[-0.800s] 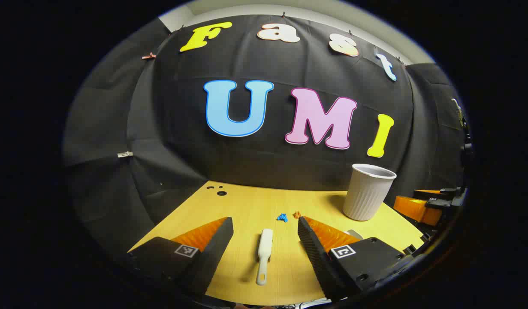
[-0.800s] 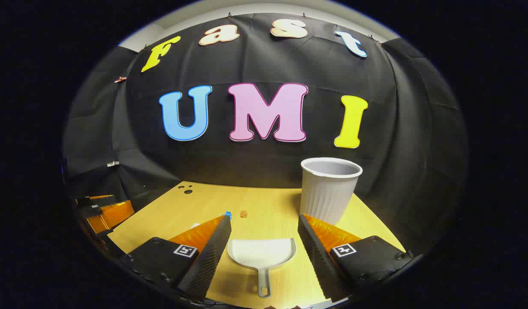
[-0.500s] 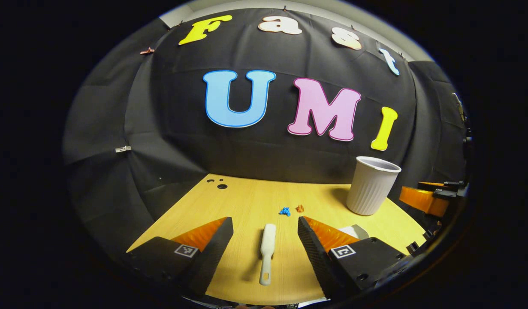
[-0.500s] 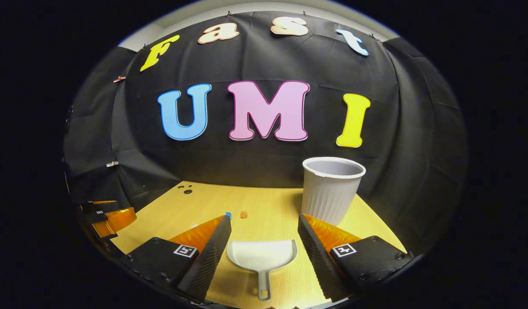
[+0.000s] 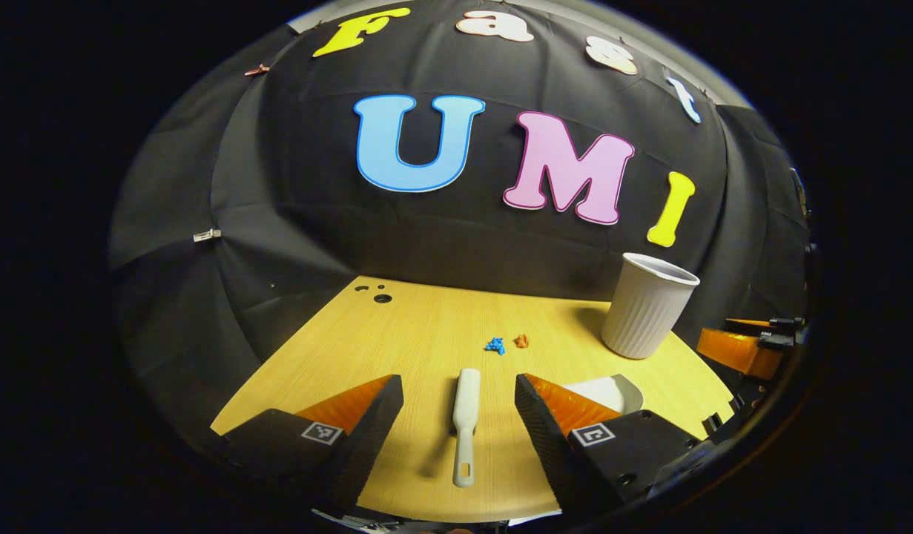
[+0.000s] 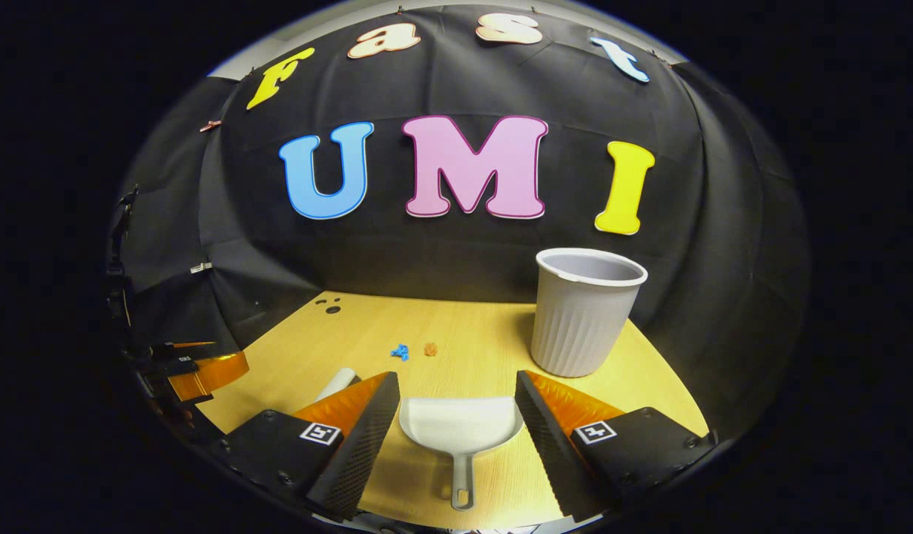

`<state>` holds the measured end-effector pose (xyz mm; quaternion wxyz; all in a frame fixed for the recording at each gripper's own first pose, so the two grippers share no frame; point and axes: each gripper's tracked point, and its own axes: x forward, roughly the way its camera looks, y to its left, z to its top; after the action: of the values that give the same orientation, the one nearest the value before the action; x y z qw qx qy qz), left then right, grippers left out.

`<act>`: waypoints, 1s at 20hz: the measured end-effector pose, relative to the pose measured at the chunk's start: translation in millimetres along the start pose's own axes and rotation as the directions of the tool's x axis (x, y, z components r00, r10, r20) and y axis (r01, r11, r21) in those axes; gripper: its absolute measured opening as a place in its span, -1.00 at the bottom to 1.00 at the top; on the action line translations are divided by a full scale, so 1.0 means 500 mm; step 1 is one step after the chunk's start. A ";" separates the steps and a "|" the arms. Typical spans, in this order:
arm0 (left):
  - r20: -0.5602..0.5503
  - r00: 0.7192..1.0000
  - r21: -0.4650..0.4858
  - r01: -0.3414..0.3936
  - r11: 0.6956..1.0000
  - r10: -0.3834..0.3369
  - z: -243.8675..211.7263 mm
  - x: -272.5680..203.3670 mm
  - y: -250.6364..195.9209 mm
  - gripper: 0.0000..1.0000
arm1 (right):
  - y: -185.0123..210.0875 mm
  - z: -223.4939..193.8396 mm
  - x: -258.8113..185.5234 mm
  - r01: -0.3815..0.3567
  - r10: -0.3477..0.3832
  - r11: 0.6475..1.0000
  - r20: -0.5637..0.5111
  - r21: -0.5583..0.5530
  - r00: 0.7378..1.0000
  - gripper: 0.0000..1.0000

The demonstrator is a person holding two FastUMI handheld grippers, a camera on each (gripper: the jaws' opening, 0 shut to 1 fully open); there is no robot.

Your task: Pick up the small broom and dustpan from the desktop, sweep the trash into the dustpan with the broom, and then empty the trash into the garbage bin.

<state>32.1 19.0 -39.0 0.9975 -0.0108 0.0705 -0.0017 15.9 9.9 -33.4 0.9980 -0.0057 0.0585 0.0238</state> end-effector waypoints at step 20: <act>-0.577 0.817 0.053 0.023 0.998 0.011 -0.277 0.236 -0.008 0.92 | -0.080 -0.174 0.092 0.021 -0.002 0.998 -0.310 0.057 0.951 0.96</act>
<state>129.7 11.7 -192.5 0.9291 0.0186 0.3691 -0.0100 53.3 -29.0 -124.9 0.9763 0.0202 0.2149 0.0150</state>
